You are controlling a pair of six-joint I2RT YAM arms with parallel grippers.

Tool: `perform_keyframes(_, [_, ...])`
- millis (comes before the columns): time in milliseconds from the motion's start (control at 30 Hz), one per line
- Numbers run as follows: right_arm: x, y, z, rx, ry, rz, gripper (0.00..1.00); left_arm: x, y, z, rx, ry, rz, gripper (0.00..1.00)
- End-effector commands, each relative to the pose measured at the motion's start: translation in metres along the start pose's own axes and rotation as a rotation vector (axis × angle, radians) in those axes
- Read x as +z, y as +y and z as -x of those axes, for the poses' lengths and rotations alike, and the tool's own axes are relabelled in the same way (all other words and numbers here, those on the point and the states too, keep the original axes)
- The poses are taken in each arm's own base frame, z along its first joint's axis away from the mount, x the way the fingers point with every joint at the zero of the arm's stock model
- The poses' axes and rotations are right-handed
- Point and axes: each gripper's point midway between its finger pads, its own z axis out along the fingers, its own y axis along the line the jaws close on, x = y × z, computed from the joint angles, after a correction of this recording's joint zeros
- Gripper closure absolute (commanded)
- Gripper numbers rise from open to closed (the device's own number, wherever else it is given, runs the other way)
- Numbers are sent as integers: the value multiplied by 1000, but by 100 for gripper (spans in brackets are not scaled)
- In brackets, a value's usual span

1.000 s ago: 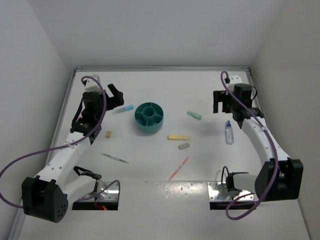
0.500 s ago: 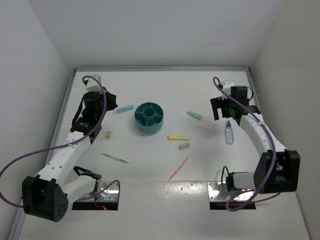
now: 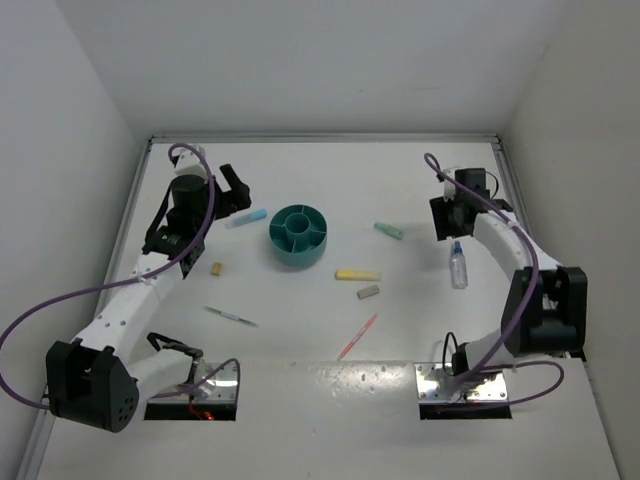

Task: Sort the stationery into containers
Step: Pick up the stationery from the corner of the board.

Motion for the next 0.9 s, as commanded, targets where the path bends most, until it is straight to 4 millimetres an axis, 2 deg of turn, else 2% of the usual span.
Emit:
perform_keyframes(0, [8, -9, -11, 54, 84, -50, 47, -3, -14, 19, -20, -35, -39, 1])
perform_keyframes(100, [23, -10, -32, 62, 164, -45, 47, -3, -14, 19, -10, -35, -39, 1])
perform_keyframes(200, [26, -11, -53, 62, 234, -48, 50, -4, -15, 18, -10, -31, -47, 1])
perform_keyframes(300, [26, -11, -56, 72, 243, -39, 47, -4, -17, 17, -10, -27, -57, 1])
perform_keyframes(433, [29, -16, -71, 83, 292, -52, 41, -4, -19, 16, -10, -21, -68, 1])
perform_keyframes(567, [38, -9, -89, 67, 369, -20, 41, -2, -19, 13, -8, -9, -72, 1])
perform_keyframes(667, [42, -6, -90, 67, 379, -7, 41, -2, -19, 13, -8, -9, -72, 1])
perform_keyframes(767, [46, -4, -96, 65, 404, -1, 44, 0, -19, 10, -7, -1, -68, 1])
perform_keyframes(867, [48, -1, -103, 67, 429, 28, 52, 0, -19, 10, -7, -1, -68, 1])
